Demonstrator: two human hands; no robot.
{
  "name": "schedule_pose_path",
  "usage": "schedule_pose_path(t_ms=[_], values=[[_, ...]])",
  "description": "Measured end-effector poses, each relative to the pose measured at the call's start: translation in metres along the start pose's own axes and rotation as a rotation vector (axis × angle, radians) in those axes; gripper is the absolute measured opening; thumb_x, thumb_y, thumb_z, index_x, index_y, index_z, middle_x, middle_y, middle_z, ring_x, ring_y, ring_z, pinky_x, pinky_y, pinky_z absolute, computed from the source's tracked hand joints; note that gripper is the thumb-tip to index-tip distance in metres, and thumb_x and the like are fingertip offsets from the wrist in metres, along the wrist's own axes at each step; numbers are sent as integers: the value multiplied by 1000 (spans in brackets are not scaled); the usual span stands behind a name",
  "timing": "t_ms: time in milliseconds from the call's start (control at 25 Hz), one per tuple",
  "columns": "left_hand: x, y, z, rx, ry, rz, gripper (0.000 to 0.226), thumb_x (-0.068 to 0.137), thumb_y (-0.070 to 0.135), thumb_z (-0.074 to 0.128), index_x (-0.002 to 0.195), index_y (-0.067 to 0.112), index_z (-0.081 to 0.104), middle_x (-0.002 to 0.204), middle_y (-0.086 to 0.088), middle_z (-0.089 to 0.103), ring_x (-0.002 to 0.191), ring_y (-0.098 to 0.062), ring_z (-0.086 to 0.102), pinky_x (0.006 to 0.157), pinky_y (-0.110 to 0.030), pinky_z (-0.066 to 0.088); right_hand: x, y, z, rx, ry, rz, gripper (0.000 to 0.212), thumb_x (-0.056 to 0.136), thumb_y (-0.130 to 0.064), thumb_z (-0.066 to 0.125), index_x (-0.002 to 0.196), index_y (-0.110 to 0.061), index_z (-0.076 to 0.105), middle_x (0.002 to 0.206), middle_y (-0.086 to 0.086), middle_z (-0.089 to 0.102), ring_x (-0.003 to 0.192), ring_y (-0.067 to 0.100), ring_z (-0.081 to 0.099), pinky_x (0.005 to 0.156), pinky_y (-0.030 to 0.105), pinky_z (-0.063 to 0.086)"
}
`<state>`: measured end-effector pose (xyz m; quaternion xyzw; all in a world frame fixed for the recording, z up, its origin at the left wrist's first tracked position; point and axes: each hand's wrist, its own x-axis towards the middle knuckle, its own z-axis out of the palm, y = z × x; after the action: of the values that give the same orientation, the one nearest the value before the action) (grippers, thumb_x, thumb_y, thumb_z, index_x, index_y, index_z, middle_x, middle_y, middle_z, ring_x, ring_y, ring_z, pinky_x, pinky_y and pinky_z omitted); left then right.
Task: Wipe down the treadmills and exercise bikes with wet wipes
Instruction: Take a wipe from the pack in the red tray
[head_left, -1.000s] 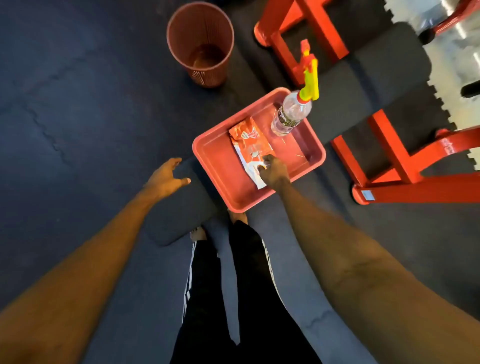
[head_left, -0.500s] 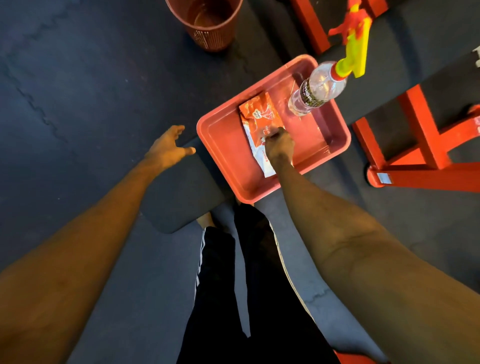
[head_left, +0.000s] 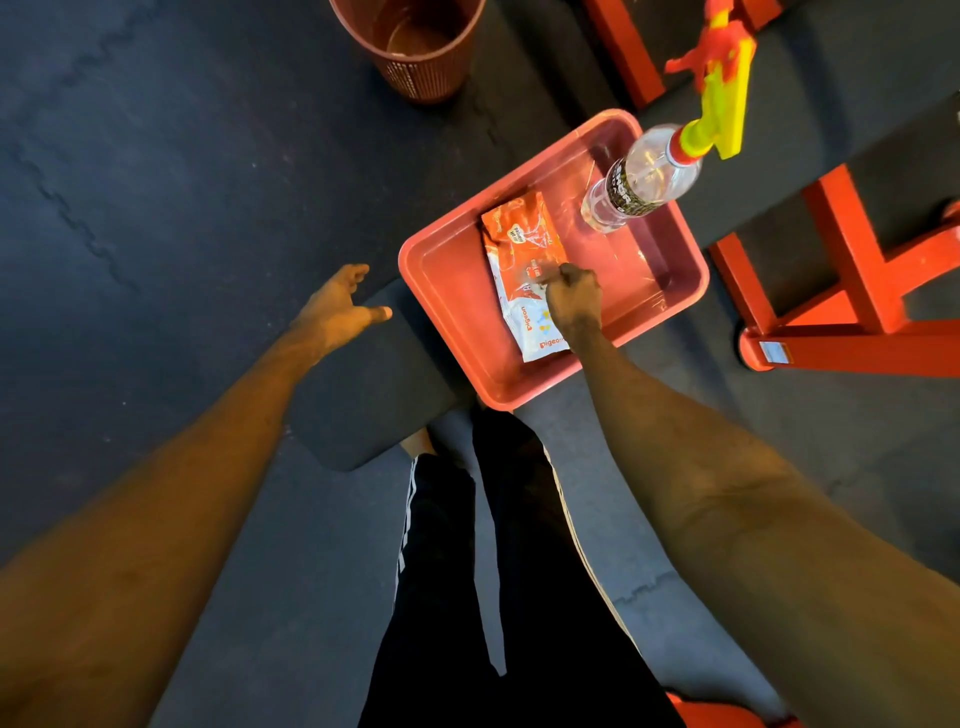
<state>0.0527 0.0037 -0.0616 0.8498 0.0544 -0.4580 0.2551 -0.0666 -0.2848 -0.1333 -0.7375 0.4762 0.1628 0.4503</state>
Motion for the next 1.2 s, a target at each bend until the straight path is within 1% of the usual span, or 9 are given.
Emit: schedule_pose_path(t_ms=[160,280,520,680,800,920,1000,1080,1200], values=[[-1,-6,1,-5,-14,0,80,89,24,77,156,22,32,160,-2,37,146,-21,36,117,-42,34,-8,-4,-7,0,-63,15,20,96,-24,53,92,-12,69,85,7,67,68,12,61,60,15,50],[-5,-8,0,-8,-18,11,81,89,24,76,156,21,32,160,-3,36,146,-21,36,117,-42,33,-9,4,-14,-43,-50,30,18,94,-17,62,108,-7,57,98,11,68,82,27,68,68,33,57],[-37,-5,-24,-35,27,39,81,90,21,76,156,18,31,161,-3,35,147,-21,35,118,-40,32,-47,-18,-45,22,-136,48,31,92,-32,46,110,-6,47,102,7,56,95,25,56,74,29,46],[-83,-16,-61,-86,101,25,82,89,22,77,156,15,30,161,-4,34,147,-22,34,119,-40,31,-83,-55,-72,-130,-242,-60,39,93,-2,56,129,0,40,106,11,56,93,21,55,73,29,45],[-128,-25,-91,-134,187,11,81,89,17,77,155,9,32,160,-9,36,147,-25,36,119,-38,31,-116,-88,-88,-156,-238,-268,30,84,9,65,108,-2,51,82,2,57,71,13,53,65,14,42],[-182,-36,-125,-171,281,-20,80,88,17,78,154,8,33,158,-9,38,145,-25,37,119,-39,32,-142,-127,-91,-204,-340,-420,12,75,0,75,82,-4,65,74,8,63,72,16,56,71,28,46],[-208,-44,-147,-179,331,-39,82,87,20,80,154,9,34,158,-10,40,145,-26,39,118,-41,33,-148,-156,-85,-181,-361,-387,10,74,-8,79,71,-12,70,76,8,70,72,17,64,75,34,55],[-237,-53,-170,-189,394,-52,82,87,20,79,155,9,34,158,-11,40,145,-26,39,118,-41,34,-172,-195,-85,-176,-350,-381,8,76,-12,79,73,-19,76,75,4,75,70,14,69,77,29,58],[-284,-65,-205,-220,509,-46,77,88,16,77,153,7,36,156,-12,42,143,-27,41,117,-39,33,-211,-260,-87,-208,-362,-510,13,82,-15,74,93,-17,80,79,-1,75,71,4,69,62,7,47]])
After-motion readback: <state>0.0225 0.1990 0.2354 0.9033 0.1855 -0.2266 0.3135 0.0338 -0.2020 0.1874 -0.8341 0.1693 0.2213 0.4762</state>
